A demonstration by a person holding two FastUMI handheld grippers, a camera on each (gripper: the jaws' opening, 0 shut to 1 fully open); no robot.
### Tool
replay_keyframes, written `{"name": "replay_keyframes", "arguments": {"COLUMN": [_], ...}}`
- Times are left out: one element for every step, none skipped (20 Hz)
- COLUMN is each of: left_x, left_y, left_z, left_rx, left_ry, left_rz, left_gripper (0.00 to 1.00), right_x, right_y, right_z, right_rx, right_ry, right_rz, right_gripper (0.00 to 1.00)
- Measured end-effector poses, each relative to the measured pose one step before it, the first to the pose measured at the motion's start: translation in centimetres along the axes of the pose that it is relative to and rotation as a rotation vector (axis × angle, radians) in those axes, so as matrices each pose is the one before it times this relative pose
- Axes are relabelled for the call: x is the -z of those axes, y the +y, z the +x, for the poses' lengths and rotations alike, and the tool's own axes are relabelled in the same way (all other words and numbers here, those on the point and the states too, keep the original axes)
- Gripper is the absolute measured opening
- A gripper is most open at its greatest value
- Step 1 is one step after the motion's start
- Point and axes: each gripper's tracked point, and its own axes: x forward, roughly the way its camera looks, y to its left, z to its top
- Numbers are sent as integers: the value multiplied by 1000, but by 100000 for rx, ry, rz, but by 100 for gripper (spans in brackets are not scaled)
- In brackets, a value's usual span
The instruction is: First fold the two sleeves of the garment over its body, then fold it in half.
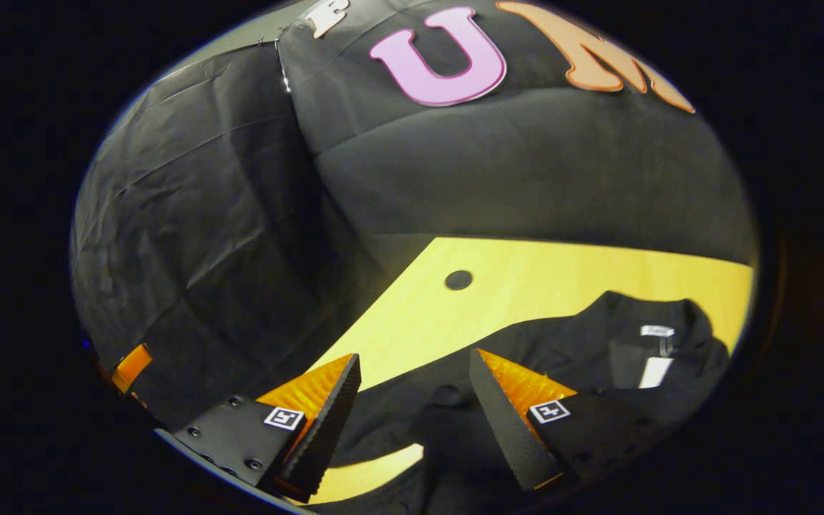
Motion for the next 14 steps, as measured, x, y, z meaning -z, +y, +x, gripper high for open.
{"name": "replay_keyframes", "arguments": {"left_x": [1570, 1948, 2319, 2118, 2180, 2246, 2397, 2026, 1554, 1441, 1589, 1013, -105, -1264], "left_y": [-703, -762, -611, -586, -387, -512, -397, -193, -135, -188, 35, 106, 92, 78], "left_z": [341, 354, 486, 689, 422, 672, 837, 710, 1045, 918, 522, 488, -233, 312], "left_rx": [2088, 2047, 1709, 814, 376, 144, -146, -342, -568, -1314, -1372, -1695, -468, -759], "left_ry": [3653, 5111, 5923, 5811, 6487, 6035, 6038, 5853, 5428, 5102, 5315, 3337, 742, -6045], "left_rz": [-356, -439, -186, 22, 363, 578, 761, 1024, 1147, 1279, 1582, 1618, 286, 2480], "left_gripper": [94, 94, 94, 94, 94, 95, 94, 95, 95, 96, 96, 96, 96, 99], "right_x": [-1079, -1162, -587, -276, -808, -1019, -583, -929, -772, -1193, -999, -519, -465, -485], "right_y": [-377, -575, -468, -630, -711, -739, -261, -437, -493, -603, -952, -590, -776, -929], "right_z": [-961, -1249, -980, -1000, -1608, -1576, -1345, -1242, -1369, -1732, -1298, -1021, -970, -872], "right_rx": [894, 293, 204, 567, 1764, 2933, 2262, 2710, 2350, 1716, 1154, 675, 1179, 2363], "right_ry": [-3304, -3873, -3802, -3855, -3905, -4686, -4334, -4883, -3891, -3184, -2614, -2530, -2308, -2258], "right_rz": [1764, 2821, 3276, 3082, 2702, 2413, 1189, 411, -194, 805, 2074, 2920, 2723, 1514], "right_gripper": [94, 98, 98, 98, 98, 98, 98, 98, 98, 97, 97, 97, 98, 97]}}
